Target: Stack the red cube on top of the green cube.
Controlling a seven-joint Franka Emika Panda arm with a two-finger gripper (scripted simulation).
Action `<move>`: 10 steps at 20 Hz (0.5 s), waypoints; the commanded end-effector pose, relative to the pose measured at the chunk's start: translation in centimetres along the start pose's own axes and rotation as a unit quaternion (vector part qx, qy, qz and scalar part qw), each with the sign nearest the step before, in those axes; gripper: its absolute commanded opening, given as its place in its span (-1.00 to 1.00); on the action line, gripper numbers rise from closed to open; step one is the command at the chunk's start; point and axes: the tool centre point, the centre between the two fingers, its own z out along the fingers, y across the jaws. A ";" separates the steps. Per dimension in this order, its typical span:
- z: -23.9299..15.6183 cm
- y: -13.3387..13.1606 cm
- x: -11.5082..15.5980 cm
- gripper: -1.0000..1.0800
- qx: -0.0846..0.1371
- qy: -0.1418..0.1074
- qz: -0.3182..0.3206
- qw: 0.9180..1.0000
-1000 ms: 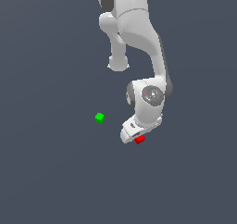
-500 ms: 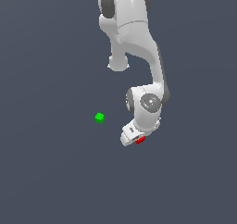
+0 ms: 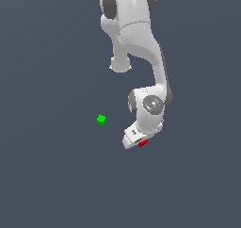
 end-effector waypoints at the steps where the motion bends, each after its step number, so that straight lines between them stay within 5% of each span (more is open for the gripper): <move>1: 0.0 0.1 0.0 -1.00 0.000 0.000 0.000 1.000; 10: -2.5 0.0 -0.1 -1.00 0.000 0.000 0.000 1.000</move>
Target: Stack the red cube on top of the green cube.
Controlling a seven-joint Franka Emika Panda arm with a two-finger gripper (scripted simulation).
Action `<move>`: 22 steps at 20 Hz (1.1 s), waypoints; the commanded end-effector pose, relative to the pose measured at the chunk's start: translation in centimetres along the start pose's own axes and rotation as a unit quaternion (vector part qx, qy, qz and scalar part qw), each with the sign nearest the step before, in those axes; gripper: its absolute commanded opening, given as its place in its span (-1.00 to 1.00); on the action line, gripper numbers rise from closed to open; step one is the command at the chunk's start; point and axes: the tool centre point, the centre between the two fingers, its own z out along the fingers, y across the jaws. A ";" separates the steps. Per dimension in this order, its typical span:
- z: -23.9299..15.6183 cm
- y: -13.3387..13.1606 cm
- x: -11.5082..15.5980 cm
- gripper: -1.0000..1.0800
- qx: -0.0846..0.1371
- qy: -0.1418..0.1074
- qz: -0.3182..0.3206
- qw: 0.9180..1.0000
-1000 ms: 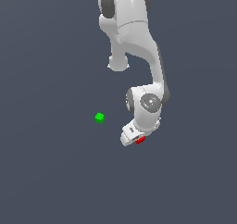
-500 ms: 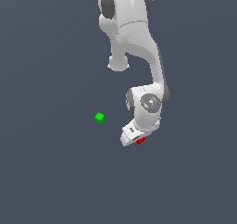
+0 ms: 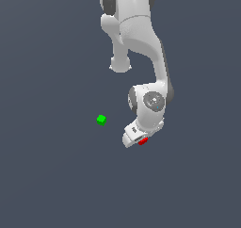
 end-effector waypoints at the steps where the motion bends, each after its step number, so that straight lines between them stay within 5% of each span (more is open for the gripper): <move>1: -1.4 0.0 0.0 -1.00 0.000 0.001 0.000 1.000; 11: -7.5 0.0 0.0 -1.00 -0.001 0.001 0.000 1.000; 22: -8.0 0.3 -0.3 -1.00 -0.001 0.002 0.000 1.000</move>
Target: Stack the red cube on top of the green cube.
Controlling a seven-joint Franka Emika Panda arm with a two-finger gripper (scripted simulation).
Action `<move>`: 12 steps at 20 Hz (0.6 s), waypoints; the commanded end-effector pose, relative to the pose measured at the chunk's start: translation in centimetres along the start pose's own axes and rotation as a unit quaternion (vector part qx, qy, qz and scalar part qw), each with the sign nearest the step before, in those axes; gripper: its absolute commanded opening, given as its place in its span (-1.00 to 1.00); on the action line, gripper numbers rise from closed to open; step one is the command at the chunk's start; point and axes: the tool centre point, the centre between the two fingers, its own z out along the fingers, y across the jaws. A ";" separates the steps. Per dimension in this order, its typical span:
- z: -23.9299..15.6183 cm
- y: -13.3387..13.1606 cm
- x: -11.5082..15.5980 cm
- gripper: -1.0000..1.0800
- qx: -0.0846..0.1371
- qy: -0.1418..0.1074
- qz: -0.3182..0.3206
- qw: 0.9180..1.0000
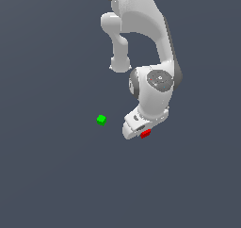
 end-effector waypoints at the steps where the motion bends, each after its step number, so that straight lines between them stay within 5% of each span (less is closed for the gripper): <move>1: 0.1 0.3 -0.4 -1.00 0.000 0.000 0.000 1.000; 12: 1.5 3.5 -5.8 -1.00 0.000 0.000 0.001 1.000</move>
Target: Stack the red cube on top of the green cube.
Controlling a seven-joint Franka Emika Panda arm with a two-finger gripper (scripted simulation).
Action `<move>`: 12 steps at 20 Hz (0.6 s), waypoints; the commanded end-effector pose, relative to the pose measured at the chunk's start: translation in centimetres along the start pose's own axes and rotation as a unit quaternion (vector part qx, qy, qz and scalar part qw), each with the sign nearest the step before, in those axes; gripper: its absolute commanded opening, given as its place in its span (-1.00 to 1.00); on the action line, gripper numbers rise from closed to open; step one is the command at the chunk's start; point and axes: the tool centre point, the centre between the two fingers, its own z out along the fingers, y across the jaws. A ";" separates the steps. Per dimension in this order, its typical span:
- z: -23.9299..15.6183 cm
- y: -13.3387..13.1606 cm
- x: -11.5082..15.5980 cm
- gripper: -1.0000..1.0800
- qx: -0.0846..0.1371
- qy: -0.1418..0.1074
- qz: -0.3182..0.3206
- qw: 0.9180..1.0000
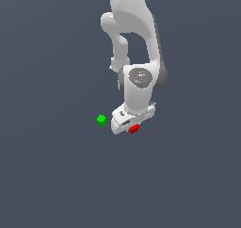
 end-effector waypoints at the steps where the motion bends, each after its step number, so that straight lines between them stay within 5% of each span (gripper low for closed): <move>1: 0.5 1.2 -1.9 -1.00 0.000 0.000 0.001 1.000; 12: 3.1 7.1 -11.4 -1.00 0.000 0.000 0.001 1.000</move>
